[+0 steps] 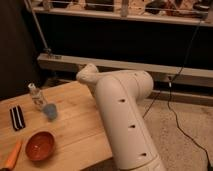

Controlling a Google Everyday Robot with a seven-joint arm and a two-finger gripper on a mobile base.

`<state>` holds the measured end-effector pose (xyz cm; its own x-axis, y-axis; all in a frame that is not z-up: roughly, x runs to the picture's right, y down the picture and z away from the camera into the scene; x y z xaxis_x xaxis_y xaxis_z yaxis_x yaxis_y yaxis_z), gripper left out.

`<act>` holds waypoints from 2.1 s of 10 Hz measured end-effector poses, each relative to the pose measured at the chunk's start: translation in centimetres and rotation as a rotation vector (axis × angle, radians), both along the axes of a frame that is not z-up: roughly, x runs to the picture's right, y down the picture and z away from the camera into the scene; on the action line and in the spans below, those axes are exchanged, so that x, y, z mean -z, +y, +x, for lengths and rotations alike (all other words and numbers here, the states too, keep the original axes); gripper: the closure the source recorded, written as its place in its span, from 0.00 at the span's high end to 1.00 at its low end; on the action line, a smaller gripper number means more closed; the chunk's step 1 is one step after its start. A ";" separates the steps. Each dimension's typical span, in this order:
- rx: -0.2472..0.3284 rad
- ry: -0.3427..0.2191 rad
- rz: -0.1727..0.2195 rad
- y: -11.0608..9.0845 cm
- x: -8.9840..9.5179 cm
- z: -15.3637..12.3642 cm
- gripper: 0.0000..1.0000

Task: Wipe the white sponge on the table

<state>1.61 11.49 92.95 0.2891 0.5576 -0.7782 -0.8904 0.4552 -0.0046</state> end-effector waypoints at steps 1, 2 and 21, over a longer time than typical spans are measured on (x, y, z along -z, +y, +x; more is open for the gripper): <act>-0.022 -0.006 -0.012 1.6 1.0 0.4 0.00; -0.047 -0.022 -0.029 3.9 2.3 0.7 0.00; 0.145 -0.645 -0.160 10.5 11.8 -23.6 0.00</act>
<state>-21.99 22.00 81.17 0.7862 0.3701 -0.4949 -0.6168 0.5194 -0.5914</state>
